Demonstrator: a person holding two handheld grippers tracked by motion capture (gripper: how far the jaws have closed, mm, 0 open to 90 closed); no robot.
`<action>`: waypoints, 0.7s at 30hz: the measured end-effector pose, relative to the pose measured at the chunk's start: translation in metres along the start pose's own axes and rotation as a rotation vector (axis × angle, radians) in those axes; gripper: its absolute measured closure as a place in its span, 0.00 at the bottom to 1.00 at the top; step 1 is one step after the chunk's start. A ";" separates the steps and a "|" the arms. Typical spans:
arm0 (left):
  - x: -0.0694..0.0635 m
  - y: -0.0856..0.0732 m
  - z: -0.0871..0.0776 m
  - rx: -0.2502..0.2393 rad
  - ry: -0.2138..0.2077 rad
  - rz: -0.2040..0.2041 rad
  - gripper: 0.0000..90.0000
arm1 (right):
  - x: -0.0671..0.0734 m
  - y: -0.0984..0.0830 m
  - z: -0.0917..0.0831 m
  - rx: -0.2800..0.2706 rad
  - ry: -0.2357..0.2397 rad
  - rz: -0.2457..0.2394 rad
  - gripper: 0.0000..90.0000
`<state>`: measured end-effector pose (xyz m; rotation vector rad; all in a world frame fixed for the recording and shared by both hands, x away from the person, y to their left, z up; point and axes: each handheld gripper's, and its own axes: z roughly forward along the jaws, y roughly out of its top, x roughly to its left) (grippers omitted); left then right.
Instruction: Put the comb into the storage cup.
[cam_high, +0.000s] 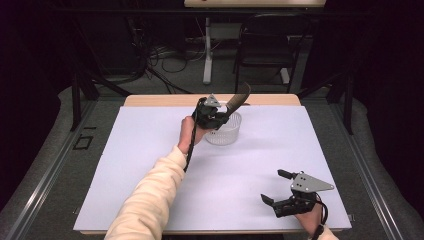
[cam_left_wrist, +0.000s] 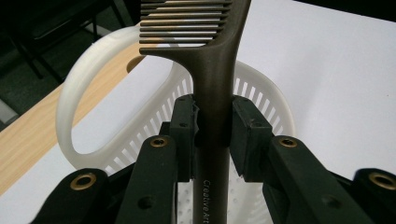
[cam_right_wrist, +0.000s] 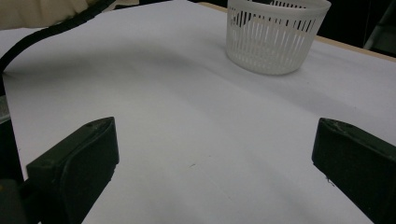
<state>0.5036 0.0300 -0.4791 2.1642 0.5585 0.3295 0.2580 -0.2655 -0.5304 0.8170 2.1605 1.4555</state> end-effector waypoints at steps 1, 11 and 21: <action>0.000 0.000 0.001 0.000 -0.003 -0.003 0.80 | 0.000 0.000 0.000 0.000 0.000 0.000 0.00; -0.002 -0.002 0.006 0.030 -0.020 0.021 0.80 | 0.000 0.000 0.000 0.001 0.002 0.001 0.00; -0.003 -0.005 0.011 0.045 -0.042 0.010 0.80 | 0.000 0.000 0.000 0.002 0.002 -0.001 0.00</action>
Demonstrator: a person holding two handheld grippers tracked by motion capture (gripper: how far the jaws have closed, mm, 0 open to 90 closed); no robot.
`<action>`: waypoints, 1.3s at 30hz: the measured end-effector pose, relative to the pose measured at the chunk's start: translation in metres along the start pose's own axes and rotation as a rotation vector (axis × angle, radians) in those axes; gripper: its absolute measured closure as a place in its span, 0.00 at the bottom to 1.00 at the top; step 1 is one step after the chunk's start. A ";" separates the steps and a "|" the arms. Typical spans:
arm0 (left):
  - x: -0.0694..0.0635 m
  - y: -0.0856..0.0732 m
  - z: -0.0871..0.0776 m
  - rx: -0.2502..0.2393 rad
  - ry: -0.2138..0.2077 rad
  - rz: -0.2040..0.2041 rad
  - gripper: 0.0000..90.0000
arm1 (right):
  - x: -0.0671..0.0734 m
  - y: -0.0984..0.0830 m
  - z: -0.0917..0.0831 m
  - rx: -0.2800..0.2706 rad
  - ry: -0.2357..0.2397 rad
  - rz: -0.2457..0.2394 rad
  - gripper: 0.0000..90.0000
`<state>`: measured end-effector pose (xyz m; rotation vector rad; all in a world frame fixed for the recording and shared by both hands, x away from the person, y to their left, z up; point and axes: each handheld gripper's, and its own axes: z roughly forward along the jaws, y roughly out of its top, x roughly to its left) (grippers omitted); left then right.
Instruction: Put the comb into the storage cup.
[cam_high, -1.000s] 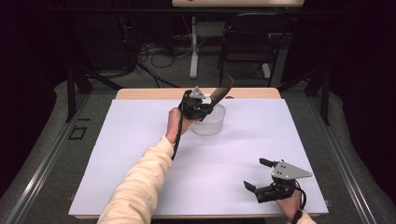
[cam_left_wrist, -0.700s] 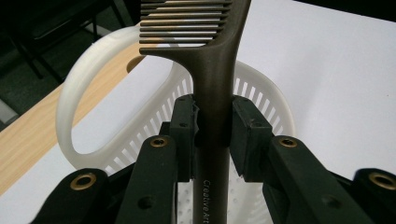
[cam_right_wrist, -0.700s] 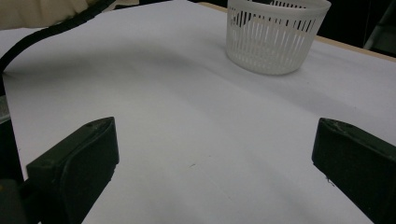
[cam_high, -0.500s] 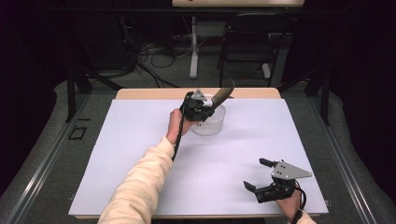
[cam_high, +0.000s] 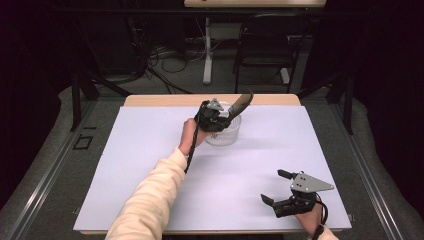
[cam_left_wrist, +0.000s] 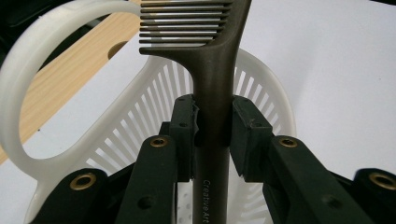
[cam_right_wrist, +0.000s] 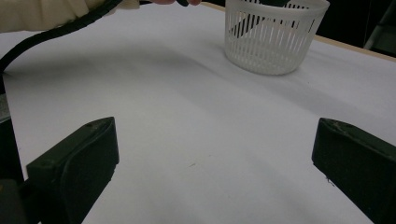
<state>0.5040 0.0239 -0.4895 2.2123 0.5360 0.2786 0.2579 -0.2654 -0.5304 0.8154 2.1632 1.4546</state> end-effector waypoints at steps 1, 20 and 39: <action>0.000 0.000 0.000 0.002 -0.002 -0.001 0.80 | 0.000 0.000 0.000 0.001 0.000 0.000 0.00; 0.001 0.001 0.003 0.050 -0.008 0.043 0.80 | 0.000 0.000 0.000 0.002 0.001 0.001 0.00; 0.004 0.001 0.003 0.047 -0.052 0.060 0.73 | -0.001 0.000 0.000 0.004 -0.004 -0.002 0.00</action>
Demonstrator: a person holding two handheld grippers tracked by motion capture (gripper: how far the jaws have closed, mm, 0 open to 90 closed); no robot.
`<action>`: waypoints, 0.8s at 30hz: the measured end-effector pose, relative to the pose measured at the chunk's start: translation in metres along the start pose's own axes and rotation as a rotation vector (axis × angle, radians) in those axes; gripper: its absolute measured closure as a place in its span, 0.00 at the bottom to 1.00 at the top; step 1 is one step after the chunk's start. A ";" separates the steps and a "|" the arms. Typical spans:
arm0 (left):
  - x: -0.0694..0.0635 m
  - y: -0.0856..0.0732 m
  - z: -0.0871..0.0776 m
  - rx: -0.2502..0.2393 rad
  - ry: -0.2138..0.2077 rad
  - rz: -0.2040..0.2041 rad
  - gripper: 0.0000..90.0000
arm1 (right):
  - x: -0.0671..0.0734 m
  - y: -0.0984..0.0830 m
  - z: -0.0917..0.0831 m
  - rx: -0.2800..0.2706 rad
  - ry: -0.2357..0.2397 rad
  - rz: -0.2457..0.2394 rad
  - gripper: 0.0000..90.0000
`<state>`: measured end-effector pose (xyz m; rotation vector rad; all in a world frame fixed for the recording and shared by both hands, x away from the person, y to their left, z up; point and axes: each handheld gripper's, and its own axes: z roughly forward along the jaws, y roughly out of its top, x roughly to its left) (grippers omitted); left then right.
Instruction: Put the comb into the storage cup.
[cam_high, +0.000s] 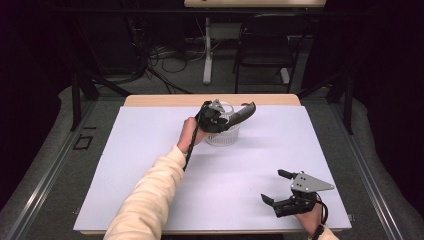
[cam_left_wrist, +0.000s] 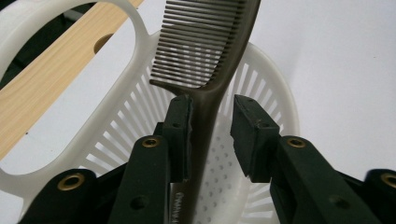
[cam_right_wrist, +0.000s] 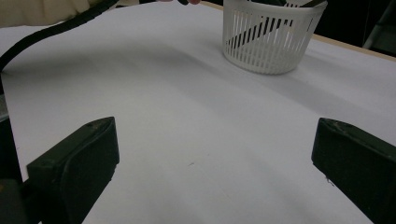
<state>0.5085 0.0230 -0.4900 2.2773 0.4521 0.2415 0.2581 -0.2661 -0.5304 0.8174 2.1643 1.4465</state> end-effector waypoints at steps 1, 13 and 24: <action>0.000 0.000 -0.001 -0.003 0.000 -0.002 0.72 | 0.000 0.000 0.000 -0.001 0.000 0.001 0.00; -0.002 0.006 -0.019 -0.018 0.018 -0.025 0.51 | 0.000 0.000 0.000 0.002 0.001 0.002 0.00; -0.007 0.011 -0.035 0.045 0.073 -0.050 0.23 | 0.001 0.000 0.001 0.004 0.001 0.004 0.00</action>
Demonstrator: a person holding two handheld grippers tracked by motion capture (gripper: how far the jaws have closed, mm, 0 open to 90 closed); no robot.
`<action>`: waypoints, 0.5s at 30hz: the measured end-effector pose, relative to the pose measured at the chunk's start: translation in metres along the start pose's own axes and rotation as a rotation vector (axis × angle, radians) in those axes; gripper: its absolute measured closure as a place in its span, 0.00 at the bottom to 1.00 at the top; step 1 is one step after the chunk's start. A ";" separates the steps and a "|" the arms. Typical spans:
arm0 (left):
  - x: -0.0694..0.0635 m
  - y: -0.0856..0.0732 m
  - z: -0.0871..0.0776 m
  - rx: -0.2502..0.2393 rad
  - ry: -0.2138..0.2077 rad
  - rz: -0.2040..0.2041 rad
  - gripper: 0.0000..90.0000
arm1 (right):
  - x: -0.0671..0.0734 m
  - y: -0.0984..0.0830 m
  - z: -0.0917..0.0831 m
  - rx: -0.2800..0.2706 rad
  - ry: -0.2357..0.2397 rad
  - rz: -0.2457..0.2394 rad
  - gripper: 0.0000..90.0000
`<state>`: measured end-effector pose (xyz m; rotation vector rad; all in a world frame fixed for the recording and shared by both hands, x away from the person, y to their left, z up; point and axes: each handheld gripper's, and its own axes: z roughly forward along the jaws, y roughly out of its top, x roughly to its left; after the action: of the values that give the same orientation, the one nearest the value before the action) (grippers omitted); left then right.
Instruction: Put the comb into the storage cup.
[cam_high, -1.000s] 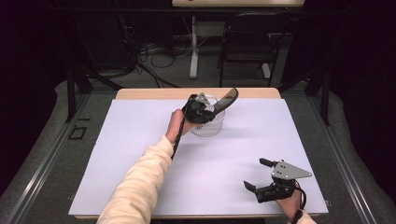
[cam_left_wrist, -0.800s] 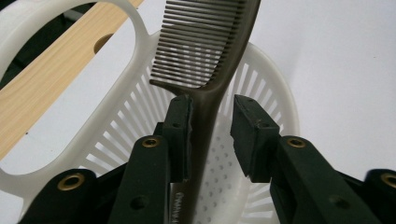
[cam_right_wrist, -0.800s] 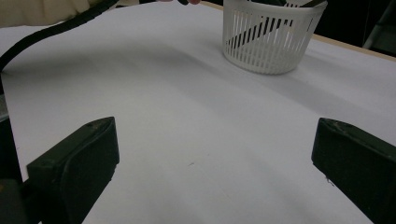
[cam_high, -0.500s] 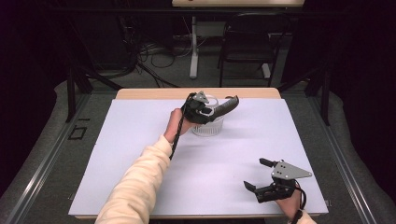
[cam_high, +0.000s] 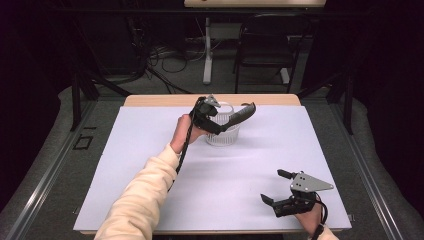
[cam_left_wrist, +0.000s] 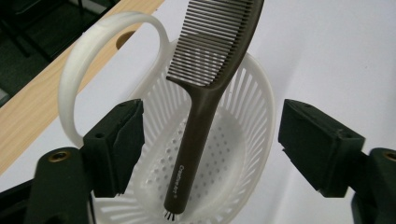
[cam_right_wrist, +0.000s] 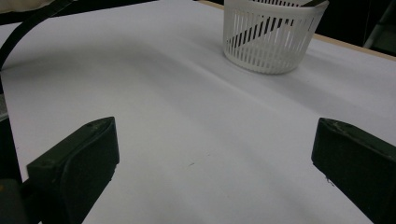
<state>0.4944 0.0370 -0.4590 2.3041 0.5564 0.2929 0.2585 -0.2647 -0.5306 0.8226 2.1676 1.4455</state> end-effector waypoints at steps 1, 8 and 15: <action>0.000 0.000 -0.001 0.002 0.002 -0.003 0.21 | 0.000 0.000 0.000 0.000 0.001 0.002 0.00; -0.001 0.001 -0.010 0.006 0.019 -0.013 0.17 | 0.000 0.000 0.000 0.000 0.001 0.000 0.00; -0.002 0.002 -0.018 0.033 0.026 -0.010 0.10 | 0.000 0.000 0.000 0.000 0.003 0.002 0.00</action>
<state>0.4865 0.0461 -0.4452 2.3317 0.5897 0.3120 0.2583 -0.2647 -0.5306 0.8235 2.1702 1.4484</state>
